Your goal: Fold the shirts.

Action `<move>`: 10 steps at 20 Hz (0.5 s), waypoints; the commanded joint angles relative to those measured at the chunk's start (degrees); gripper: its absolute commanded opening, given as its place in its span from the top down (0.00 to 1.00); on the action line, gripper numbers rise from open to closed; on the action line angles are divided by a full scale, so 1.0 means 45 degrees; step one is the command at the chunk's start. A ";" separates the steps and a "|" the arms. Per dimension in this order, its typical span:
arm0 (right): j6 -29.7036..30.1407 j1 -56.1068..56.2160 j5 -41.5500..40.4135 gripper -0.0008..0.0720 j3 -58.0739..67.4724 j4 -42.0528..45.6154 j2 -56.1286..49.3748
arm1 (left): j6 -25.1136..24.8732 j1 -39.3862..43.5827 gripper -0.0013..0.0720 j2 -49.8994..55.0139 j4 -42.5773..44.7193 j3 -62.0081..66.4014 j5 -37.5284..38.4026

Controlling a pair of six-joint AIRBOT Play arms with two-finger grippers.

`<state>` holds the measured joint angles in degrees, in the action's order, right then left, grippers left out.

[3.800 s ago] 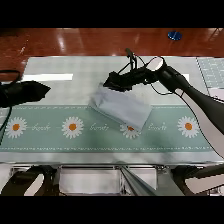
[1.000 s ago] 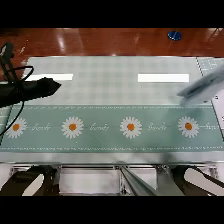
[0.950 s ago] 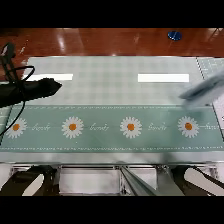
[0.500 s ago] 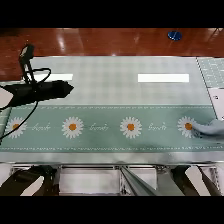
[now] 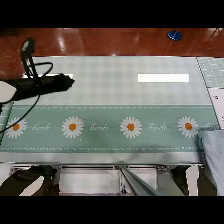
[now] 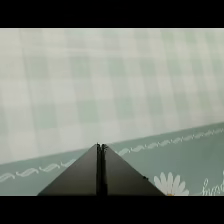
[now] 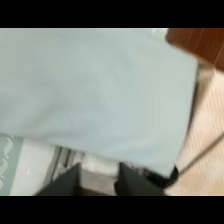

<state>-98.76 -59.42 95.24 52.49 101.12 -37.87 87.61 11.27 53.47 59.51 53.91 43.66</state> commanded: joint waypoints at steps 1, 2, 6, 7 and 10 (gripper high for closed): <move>0.1797 0.1399 -0.2657 0.77 0.0903 -0.3385 -0.0554 | -0.0039 -0.0899 0.96 0.0554 0.0000 0.1807 -0.0180; 0.2395 0.2074 -0.3497 0.94 0.1690 -0.5746 -0.1098 | -0.0034 -0.1127 0.96 0.0767 0.0000 0.2603 -0.0005; 0.3094 0.7431 -0.5425 0.95 0.4877 -0.9792 -0.4012 | -0.0282 -0.0903 0.96 0.1865 0.0000 0.5722 0.1205; 0.2846 0.9204 -0.5566 0.95 0.5532 -0.9146 -0.4862 | -0.0374 -0.0646 0.96 0.2113 0.0005 0.6115 0.1700; 0.1734 1.2881 -0.5450 0.95 0.6067 -0.6232 -0.7082 | -0.0257 0.0000 0.96 0.2652 0.0554 0.5280 0.3245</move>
<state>-87.79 -16.60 73.10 75.55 67.24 -61.04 86.50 9.28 62.85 60.01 77.43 51.48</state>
